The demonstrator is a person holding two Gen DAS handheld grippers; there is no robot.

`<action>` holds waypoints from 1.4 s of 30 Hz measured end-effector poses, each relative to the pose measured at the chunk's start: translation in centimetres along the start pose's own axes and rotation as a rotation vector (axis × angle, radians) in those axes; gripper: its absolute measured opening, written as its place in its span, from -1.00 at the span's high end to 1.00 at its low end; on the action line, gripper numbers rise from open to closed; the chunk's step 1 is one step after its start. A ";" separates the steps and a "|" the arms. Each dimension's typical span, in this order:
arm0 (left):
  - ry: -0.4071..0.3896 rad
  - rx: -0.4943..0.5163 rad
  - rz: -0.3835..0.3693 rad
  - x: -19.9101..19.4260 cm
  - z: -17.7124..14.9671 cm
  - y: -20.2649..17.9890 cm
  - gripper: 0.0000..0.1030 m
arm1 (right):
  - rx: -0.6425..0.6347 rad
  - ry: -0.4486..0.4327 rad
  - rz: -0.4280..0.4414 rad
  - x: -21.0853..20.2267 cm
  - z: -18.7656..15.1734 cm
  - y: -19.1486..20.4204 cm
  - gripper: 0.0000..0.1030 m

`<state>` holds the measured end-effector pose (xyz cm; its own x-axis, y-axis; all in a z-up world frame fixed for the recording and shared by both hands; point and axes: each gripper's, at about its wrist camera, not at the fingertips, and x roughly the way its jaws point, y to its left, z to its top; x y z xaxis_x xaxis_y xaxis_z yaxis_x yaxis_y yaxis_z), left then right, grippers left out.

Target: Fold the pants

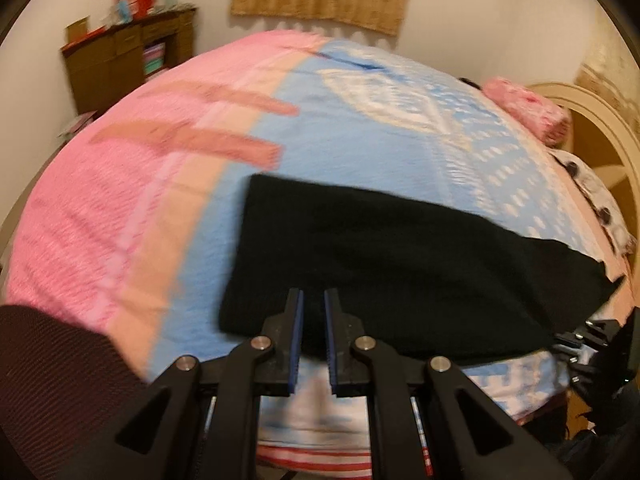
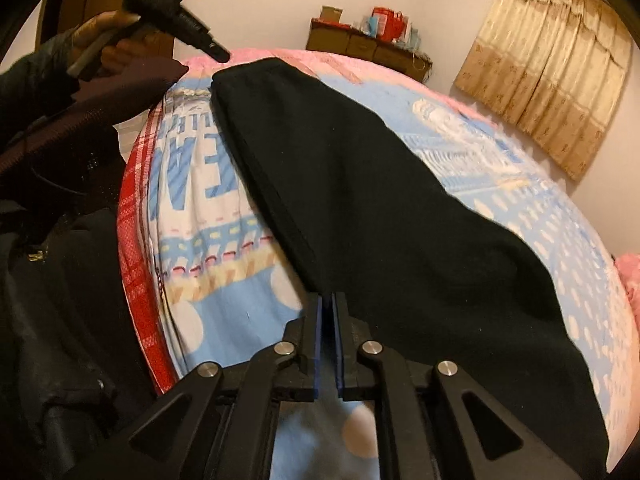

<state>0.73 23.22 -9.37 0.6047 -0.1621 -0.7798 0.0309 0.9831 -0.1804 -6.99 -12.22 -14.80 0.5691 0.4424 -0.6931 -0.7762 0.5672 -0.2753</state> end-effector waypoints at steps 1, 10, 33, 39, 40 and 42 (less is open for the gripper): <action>0.002 0.031 -0.014 0.0 0.2 -1.5 0.76 | 0.005 -0.003 0.006 -0.2 0.1 0.0 0.68; 0.054 0.307 -0.169 2.9 0.6 -16.0 0.76 | 0.292 -0.100 -0.124 -6.9 -4.2 -5.1 0.24; 0.141 0.463 -0.314 9.1 -2.0 -27.4 0.73 | 1.406 -0.248 -0.465 -19.2 -24.6 -25.5 0.89; 0.137 0.453 -0.328 9.2 -2.0 -27.2 0.72 | 1.259 -0.407 -0.433 -21.8 -20.4 -26.6 0.90; 0.136 0.452 -0.328 9.2 -2.0 -27.2 0.72 | 1.230 -0.458 -0.428 -22.6 -19.8 -26.4 0.90; 0.133 0.452 -0.328 9.2 -2.1 -27.2 0.70 | 1.185 -0.548 -0.436 -23.9 -19.3 -25.9 0.90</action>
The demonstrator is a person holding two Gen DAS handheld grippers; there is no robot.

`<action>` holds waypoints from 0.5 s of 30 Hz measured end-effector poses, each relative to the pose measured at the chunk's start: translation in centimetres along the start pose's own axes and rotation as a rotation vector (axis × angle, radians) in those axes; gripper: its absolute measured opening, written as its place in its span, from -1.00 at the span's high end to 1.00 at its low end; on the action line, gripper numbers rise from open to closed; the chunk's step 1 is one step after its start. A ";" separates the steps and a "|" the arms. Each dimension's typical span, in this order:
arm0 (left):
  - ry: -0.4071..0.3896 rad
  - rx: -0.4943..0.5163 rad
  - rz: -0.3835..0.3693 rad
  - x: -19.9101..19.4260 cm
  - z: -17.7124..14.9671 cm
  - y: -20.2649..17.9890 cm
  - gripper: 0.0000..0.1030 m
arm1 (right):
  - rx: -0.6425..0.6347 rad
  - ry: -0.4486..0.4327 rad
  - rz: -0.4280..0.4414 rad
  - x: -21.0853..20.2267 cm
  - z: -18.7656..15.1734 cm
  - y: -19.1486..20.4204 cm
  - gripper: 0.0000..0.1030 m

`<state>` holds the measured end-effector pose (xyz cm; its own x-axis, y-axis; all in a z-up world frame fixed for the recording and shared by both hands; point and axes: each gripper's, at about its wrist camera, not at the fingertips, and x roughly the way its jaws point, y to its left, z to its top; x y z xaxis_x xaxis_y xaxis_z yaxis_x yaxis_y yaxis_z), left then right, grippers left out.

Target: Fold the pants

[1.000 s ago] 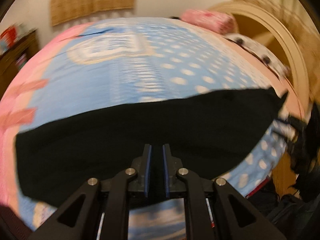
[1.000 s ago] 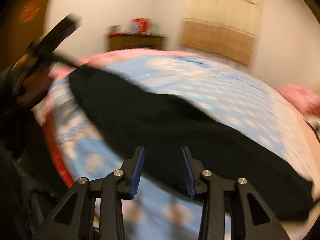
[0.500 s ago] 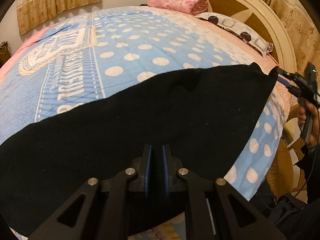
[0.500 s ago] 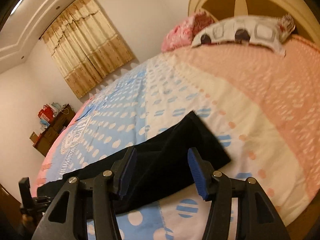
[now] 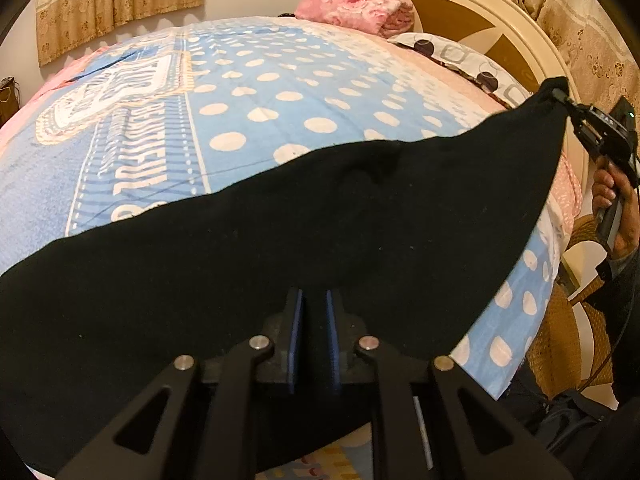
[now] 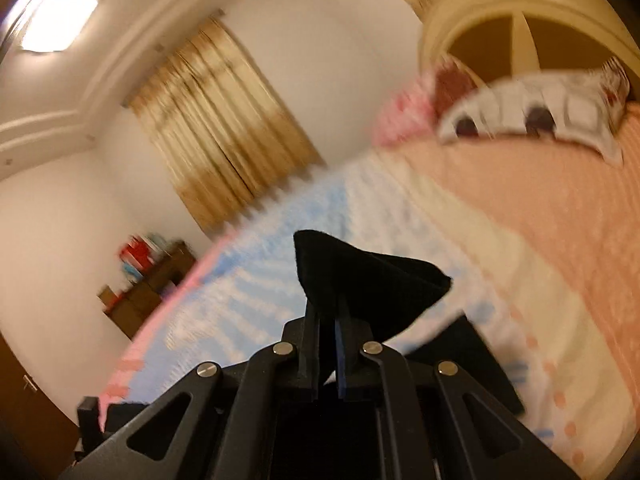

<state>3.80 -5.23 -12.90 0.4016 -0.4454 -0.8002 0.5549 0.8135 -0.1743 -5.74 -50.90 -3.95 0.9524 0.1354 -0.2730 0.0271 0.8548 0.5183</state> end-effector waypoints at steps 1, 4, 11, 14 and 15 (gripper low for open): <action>-0.002 0.000 -0.001 0.0 0.0 0.0 0.68 | 0.009 -0.031 0.019 -0.5 -0.2 -0.4 0.90; -0.005 0.008 -0.005 0.0 -0.1 -0.2 0.58 | 0.106 -0.015 -0.003 -0.4 -2.2 -4.0 0.90; -0.009 0.034 0.000 0.1 -0.2 -0.8 0.42 | 0.471 0.072 -0.108 -0.6 -8.9 -13.9 0.83; -0.013 0.046 0.006 0.2 -0.2 -1.0 0.39 | 0.413 0.078 -0.143 -1.2 -9.2 -13.4 0.82; -0.014 0.051 0.010 0.2 -0.3 -1.1 0.38 | 0.385 0.087 -0.161 -1.3 -9.0 -13.1 0.81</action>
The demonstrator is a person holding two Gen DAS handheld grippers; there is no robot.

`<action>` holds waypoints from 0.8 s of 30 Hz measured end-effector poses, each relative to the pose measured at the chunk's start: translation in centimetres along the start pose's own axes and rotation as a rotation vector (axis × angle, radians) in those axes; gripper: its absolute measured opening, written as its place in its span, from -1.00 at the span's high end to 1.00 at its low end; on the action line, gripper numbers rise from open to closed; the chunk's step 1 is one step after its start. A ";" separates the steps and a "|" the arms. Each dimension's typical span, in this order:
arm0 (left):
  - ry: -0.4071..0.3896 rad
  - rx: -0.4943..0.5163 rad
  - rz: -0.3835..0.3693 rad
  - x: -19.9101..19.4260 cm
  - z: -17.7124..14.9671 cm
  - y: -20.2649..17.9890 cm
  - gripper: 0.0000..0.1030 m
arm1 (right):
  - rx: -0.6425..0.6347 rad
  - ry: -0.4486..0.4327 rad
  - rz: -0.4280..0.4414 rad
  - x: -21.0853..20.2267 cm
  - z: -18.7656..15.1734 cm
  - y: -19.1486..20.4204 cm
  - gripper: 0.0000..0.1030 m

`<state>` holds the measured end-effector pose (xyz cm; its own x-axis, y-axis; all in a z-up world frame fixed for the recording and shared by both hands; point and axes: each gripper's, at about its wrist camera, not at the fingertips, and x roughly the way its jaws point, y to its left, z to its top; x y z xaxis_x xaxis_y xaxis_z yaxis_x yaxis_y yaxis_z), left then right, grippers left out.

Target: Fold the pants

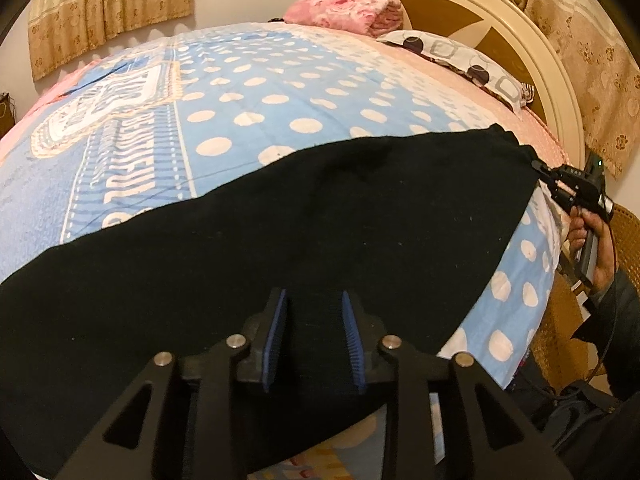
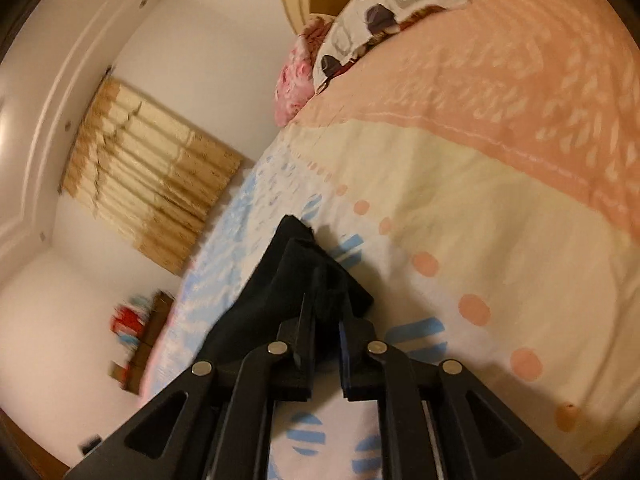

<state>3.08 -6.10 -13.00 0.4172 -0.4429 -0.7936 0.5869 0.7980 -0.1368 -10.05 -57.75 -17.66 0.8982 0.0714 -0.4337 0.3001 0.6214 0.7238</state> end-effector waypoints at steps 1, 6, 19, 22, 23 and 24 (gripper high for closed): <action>-0.001 0.005 0.005 0.0 0.0 -0.1 0.38 | -0.024 0.000 -0.027 -0.1 0.1 0.3 0.72; -0.003 0.008 0.008 0.0 -0.1 -0.1 0.36 | -0.028 -0.155 -0.172 -3.3 2.5 0.4 -0.19; -0.009 0.018 -0.005 0.0 -0.2 -0.3 0.24 | -0.314 0.289 -0.103 6.3 6.6 5.2 0.74; -0.012 0.016 -0.011 0.0 -0.2 -0.2 0.24 | -0.391 0.289 -0.117 6.3 6.0 6.6 0.95; -0.013 0.016 -0.013 0.0 -0.2 -0.2 0.23 | -0.409 0.277 -0.122 6.2 6.0 7.0 0.95; -0.013 0.016 -0.015 0.0 -0.3 -0.2 0.21 | -0.417 0.266 -0.122 5.9 6.1 7.4 0.95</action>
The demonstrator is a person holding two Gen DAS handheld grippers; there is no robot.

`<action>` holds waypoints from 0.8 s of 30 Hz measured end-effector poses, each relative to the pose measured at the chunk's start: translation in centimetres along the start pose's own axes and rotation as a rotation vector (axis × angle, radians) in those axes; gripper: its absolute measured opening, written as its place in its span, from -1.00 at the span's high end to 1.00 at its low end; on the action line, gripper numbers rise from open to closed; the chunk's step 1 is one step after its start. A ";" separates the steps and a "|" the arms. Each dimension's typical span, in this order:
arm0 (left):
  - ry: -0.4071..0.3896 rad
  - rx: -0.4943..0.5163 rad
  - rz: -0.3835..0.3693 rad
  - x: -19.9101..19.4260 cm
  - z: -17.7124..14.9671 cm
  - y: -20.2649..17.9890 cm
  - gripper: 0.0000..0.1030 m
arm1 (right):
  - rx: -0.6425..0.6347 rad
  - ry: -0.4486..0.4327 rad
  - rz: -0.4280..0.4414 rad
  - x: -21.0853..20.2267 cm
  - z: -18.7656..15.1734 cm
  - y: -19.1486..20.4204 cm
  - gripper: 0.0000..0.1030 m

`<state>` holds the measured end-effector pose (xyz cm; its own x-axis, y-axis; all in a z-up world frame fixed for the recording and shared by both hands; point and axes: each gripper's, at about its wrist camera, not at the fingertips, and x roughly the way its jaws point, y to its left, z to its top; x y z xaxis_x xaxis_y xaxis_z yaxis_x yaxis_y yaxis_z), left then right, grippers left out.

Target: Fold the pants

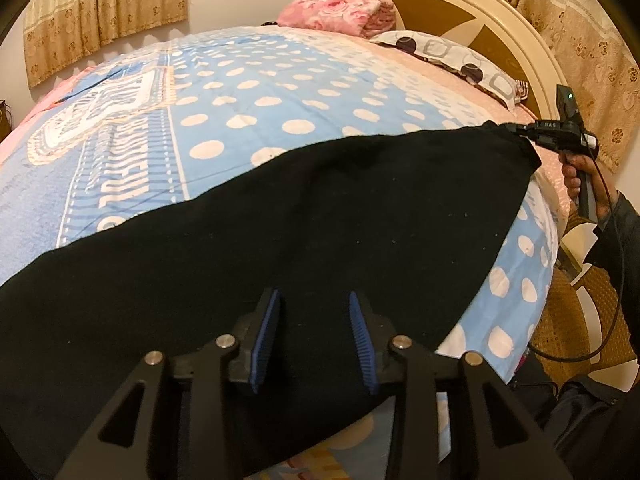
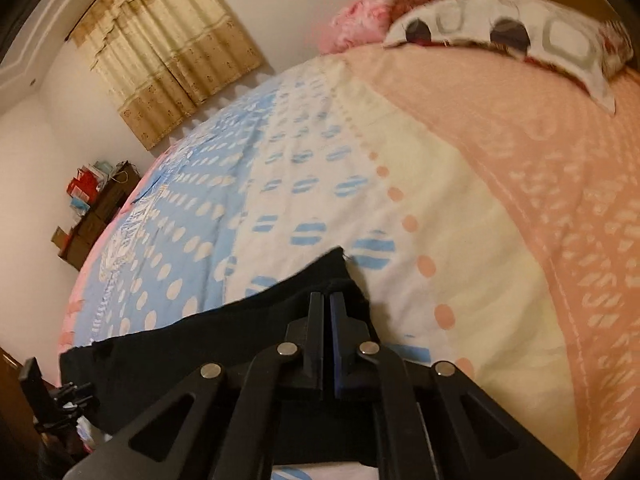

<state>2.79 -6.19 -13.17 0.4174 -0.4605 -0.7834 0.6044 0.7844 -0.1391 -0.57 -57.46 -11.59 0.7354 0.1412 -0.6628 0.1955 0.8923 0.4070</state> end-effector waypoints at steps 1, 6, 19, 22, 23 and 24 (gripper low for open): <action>-0.001 0.000 -0.002 0.0 0.0 0.0 0.20 | -0.006 -0.022 0.001 -0.6 0.3 0.4 0.95; -0.002 0.007 0.004 0.0 -0.1 -0.3 0.17 | -0.019 -0.115 -0.009 -1.1 1.8 1.1 0.96; -0.020 -0.013 0.000 -0.2 -0.1 -0.1 0.16 | 0.029 0.012 -0.113 1.8 1.4 -1.2 0.51; -0.025 0.016 0.031 -0.1 -0.1 -0.7 0.16 | 0.066 -0.040 -0.109 0.6 0.7 -2.3 -0.10; -0.030 0.023 0.045 -0.2 -0.1 -0.9 0.16 | 0.086 -0.053 -0.088 0.0 0.4 -2.7 -0.10; -0.035 0.028 0.056 -0.2 -0.1 -1.1 0.16 | 0.099 -0.064 -0.074 -0.5 0.0 -3.0 -0.10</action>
<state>1.94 -6.87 -12.90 0.4737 -0.4311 -0.7680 0.5981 0.7975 -0.0788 -1.53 -60.23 -12.50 0.7557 0.0461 -0.6533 0.3115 0.8522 0.4204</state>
